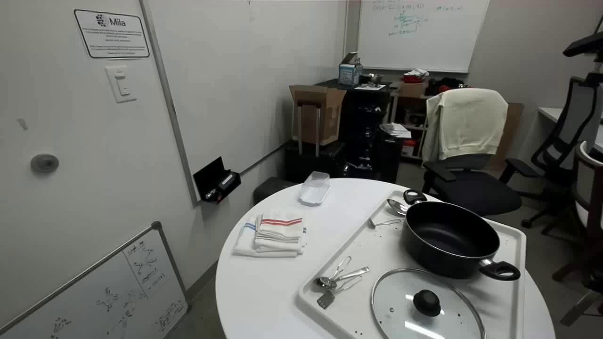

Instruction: Pick up the lid and place it on the pot

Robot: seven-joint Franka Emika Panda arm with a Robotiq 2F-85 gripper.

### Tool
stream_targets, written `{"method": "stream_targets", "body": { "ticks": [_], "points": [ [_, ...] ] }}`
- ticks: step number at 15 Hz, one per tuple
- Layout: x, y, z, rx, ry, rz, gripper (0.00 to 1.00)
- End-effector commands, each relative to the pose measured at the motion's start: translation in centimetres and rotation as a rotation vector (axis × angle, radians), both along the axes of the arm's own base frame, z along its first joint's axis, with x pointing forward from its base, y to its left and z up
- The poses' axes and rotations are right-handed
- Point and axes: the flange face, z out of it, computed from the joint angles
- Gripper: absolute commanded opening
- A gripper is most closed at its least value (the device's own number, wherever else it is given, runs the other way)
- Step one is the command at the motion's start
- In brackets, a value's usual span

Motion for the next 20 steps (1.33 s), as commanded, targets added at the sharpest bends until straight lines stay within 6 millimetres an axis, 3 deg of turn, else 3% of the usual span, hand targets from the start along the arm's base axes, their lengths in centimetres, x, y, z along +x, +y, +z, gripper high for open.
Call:
{"method": "stream_targets", "body": {
  "ticks": [1, 7, 10, 13, 20],
  "points": [
    [0.0, 0.0, 0.1, 0.0, 0.001, 0.0, 1.0],
    [0.1, 0.0, 0.0, 0.0, 0.003, 0.001, 1.0],
    [1.5, -0.1, -1.7, 0.005, 0.037, 0.023, 1.0],
    [3.7, -0.2, -5.0, 0.01, 0.094, 0.04, 1.0],
    [9.2, -0.4, -15.6, 0.016, 0.222, 0.065, 1.0]
  ]
}}
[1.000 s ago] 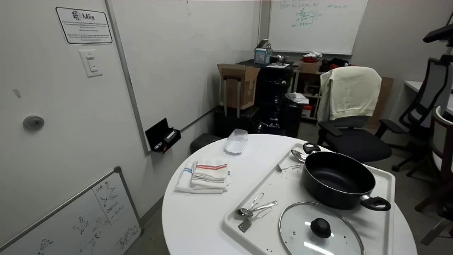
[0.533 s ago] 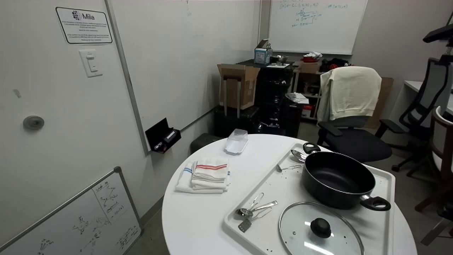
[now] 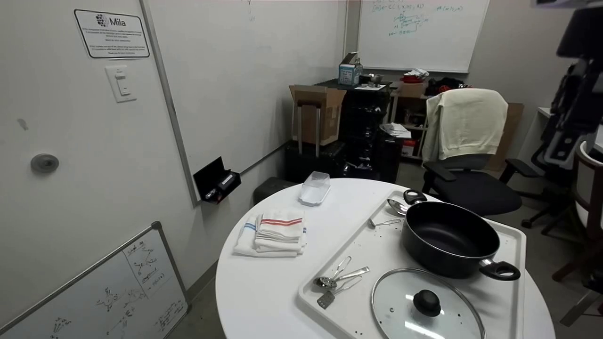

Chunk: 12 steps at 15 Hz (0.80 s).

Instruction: Pick up the lid and place it on the pot

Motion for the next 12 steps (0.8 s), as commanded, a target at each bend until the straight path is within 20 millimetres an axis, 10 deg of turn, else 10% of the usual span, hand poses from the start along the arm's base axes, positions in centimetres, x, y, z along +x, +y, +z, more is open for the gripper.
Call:
{"method": "stream_targets", "body": {
  "ticks": [1, 12],
  "points": [
    [3.1, 0.4, -5.1, -0.001, 0.044, 0.026, 1.0],
    [6.9, 1.0, -20.6, -0.076, 0.127, 0.107, 1.0]
  ]
}}
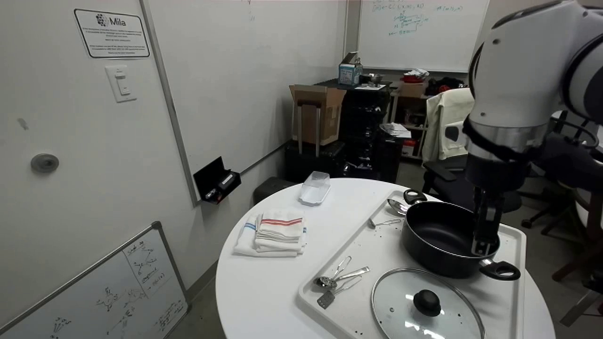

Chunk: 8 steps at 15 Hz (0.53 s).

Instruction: Pick up the lid and place it on the pot

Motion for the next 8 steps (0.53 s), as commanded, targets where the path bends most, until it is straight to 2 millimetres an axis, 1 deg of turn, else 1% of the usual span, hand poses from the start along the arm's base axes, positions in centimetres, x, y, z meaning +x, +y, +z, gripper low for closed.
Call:
{"method": "stream_targets", "body": {
  "ticks": [1, 4, 8],
  "points": [
    [2.0, 0.1, -4.3, -0.009, 0.018, -0.008, 1.0],
    [2.6, 0.0, -7.4, -0.007, 0.024, -0.015, 1.0],
    [3.1, 0.1, -11.1, -0.01, 0.02, -0.012, 1.0]
  ]
}}
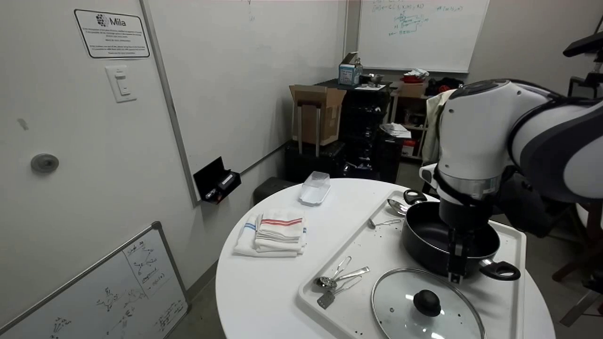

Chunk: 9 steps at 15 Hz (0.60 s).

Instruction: Pick up the lid and place it on the pot

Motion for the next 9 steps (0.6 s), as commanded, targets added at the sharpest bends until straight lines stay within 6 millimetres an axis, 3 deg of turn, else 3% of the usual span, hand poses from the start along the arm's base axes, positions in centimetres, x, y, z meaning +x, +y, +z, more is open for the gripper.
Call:
{"method": "stream_targets", "body": {
  "ticks": [1, 9],
  "points": [
    [1.0, 0.6, -3.5, -0.022, -0.022, 0.003, 1.0],
    [1.3, 0.8, -9.8, -0.047, -0.036, -0.005, 1.0]
  ]
}}
